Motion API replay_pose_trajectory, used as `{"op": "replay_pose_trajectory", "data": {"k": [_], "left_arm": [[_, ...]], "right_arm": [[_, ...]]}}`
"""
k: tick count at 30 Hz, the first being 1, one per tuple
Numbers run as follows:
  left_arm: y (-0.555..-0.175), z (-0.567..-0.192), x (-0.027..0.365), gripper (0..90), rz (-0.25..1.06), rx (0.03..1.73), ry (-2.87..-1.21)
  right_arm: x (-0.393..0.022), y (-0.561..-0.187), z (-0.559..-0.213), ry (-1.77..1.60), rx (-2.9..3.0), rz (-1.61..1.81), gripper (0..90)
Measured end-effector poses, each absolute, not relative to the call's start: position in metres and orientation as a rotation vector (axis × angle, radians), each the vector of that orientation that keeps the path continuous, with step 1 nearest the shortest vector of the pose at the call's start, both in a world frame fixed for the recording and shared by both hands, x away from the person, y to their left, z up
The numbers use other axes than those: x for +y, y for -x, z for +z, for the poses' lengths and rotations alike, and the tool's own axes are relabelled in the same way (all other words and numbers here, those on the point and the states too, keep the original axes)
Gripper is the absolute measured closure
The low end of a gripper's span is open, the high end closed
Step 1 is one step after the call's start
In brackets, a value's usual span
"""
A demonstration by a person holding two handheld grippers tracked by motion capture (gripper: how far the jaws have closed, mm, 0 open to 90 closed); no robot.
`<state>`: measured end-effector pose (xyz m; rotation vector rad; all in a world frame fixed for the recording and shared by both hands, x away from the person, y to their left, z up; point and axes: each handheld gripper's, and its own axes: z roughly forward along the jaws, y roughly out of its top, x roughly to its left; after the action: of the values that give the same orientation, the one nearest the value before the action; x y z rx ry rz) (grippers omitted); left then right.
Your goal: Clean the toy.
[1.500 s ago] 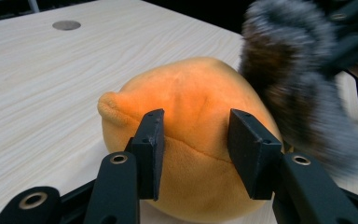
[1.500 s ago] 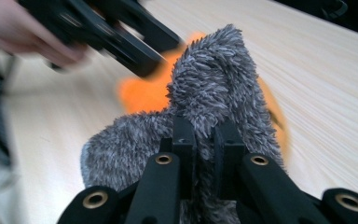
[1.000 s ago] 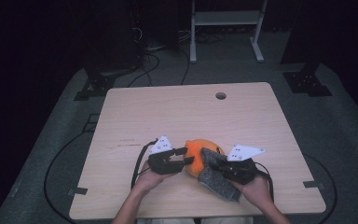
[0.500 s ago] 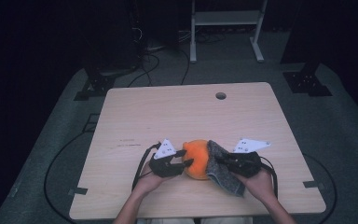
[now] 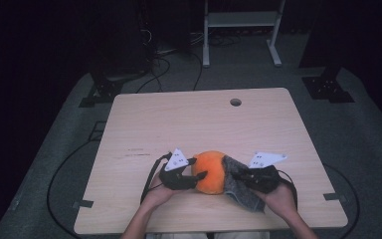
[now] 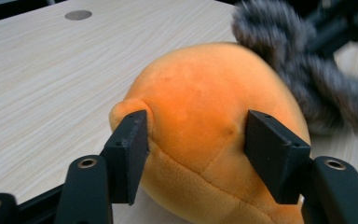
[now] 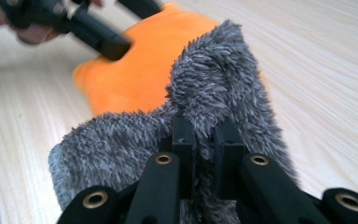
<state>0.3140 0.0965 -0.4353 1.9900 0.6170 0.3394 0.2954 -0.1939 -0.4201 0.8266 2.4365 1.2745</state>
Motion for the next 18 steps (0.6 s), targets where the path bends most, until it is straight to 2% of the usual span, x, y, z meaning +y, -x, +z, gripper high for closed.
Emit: {"op": "replay_pose_trajectory", "data": {"k": [6,10,14,16,18], "left_arm": [[-0.312,-0.432,0.097,39.7,0.323,0.586,-1.994],[-0.317,-0.423,0.105,21.2,0.285,0.621,-1.945],[-0.320,-0.429,0.099,14.4,0.234,0.659,-1.990],[-0.321,-0.434,0.094,14.7,0.191,0.668,-2.021],[-0.316,-0.436,0.091,26.0,0.255,0.631,-2.031]], "right_arm": [[-0.190,-0.301,-0.413,-0.824,2.421,1.336,81.0],[-0.187,-0.295,-0.419,-0.786,2.463,1.333,81.1],[-0.188,-0.288,-0.422,-0.748,2.487,1.324,81.0],[-0.187,-0.287,-0.423,-0.737,2.492,1.323,81.1],[-0.187,-0.287,-0.423,-0.743,2.497,1.316,81.0]]}}
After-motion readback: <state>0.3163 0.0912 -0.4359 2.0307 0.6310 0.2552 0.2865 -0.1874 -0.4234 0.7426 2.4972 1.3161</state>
